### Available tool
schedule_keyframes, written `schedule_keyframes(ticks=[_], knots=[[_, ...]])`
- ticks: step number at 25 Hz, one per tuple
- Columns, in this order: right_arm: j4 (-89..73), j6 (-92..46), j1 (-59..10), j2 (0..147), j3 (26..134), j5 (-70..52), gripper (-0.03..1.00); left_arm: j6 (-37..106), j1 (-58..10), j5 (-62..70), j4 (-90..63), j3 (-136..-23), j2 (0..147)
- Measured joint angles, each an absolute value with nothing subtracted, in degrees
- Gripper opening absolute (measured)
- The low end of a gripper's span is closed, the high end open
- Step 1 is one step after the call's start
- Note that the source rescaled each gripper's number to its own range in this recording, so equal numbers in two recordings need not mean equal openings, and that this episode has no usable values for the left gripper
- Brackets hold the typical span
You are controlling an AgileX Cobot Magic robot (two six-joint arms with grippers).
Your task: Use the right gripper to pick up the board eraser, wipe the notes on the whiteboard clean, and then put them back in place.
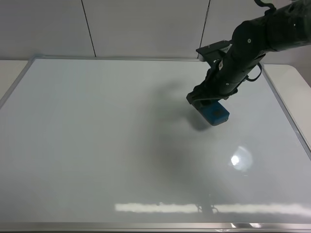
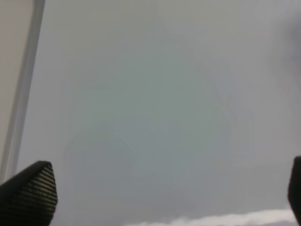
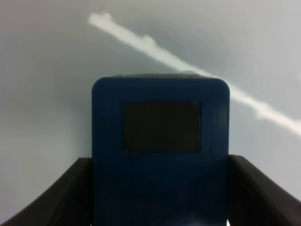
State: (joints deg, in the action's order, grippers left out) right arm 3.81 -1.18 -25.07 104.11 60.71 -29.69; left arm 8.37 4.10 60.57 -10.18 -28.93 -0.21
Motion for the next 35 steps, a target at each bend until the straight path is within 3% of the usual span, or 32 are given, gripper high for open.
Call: schedule_keyframes(ticks=[21,22,24,26,28,31,35], knots=[[4.05,1.69,-24.36,104.11,55.13,-23.81,0.03,8.37,4.1,60.57,-10.18,-28.93,-0.21],[4.29,1.69,-24.36,104.11,55.13,-23.81,0.08,8.37,4.1,60.57,-10.18,-28.93,-0.21],[4.78,1.73,-24.36,104.11,55.13,-23.81,0.34,8.37,4.1,60.57,-10.18,-28.93,-0.21],[5.06,2.05,-24.36,104.11,55.13,-23.81,0.68,8.37,4.1,60.57,-10.18,-28.93,-0.21],[5.28,2.11,-24.36,104.11,55.13,-23.81,0.86,8.37,4.1,60.57,-10.18,-28.93,-0.21],[5.28,2.11,-24.36,104.08,55.09,-23.81,0.94,8.37,4.1,60.57,-10.18,-28.93,-0.21],[5.39,2.12,-24.36,102.59,55.01,-24.11,0.97,8.37,4.1,60.57,-10.18,-28.93,-0.21]])
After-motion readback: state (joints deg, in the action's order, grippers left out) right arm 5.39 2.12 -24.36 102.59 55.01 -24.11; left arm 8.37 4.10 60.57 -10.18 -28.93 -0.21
